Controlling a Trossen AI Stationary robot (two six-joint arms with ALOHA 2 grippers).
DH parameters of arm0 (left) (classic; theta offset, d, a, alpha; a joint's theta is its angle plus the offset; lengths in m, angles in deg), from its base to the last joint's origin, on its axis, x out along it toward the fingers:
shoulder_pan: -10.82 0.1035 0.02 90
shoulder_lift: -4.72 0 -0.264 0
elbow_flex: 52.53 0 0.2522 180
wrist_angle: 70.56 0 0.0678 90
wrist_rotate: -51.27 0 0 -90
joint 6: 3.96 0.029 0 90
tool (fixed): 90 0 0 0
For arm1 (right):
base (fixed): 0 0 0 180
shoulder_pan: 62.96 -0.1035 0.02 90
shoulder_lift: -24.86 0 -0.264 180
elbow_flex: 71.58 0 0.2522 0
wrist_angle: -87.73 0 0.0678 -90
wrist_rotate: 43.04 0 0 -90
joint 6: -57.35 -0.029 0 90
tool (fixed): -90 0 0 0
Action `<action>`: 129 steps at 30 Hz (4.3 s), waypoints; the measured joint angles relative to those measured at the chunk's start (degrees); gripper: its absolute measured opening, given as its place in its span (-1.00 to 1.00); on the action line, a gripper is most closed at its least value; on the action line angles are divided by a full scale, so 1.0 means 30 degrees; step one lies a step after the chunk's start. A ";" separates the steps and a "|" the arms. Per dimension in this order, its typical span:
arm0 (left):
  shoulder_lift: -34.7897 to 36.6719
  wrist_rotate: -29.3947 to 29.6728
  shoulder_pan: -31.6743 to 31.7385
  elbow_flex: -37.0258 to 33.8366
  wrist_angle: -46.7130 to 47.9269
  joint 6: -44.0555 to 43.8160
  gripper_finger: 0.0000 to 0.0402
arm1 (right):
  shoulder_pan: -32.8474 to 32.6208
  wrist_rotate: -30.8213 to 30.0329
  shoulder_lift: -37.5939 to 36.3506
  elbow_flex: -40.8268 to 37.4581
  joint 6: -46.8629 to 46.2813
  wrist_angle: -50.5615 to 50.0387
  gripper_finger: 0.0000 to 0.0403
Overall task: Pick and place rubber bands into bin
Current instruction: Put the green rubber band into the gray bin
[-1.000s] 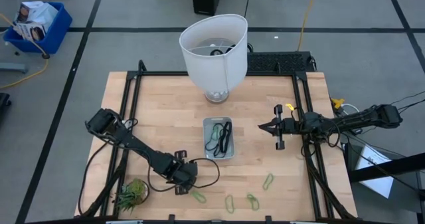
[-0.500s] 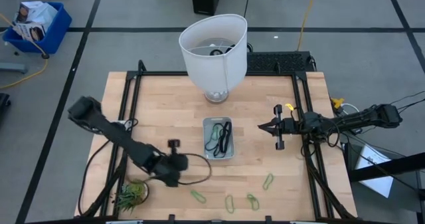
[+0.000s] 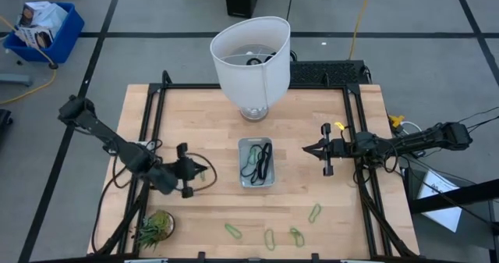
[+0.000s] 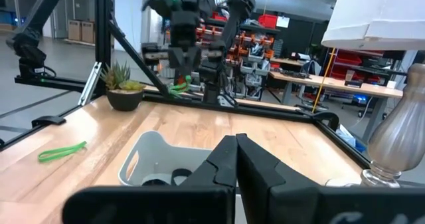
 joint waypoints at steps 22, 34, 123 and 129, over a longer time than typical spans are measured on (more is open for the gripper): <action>-0.5200 -0.9134 0.8469 -0.0857 -1.4043 0.6416 -1.00 | 0.0005 -0.0015 0.0217 0.0000 -0.0146 0.0160 -1.00; -1.2482 -1.2724 1.0213 0.3520 -1.3959 0.6895 -0.99 | 0.0005 -0.0010 0.0217 0.0000 -0.0015 -0.0029 -1.00; 0.0856 -1.1455 0.9341 -0.2286 -1.2867 0.9634 -0.97 | 0.0007 -0.0437 0.0824 -0.0005 -0.0505 -0.0281 -1.00; 0.3264 -1.0872 0.9015 -0.7315 -1.8197 0.9033 -0.99 | 0.0007 -0.0437 0.0880 -0.0005 -0.0510 -0.0248 -1.00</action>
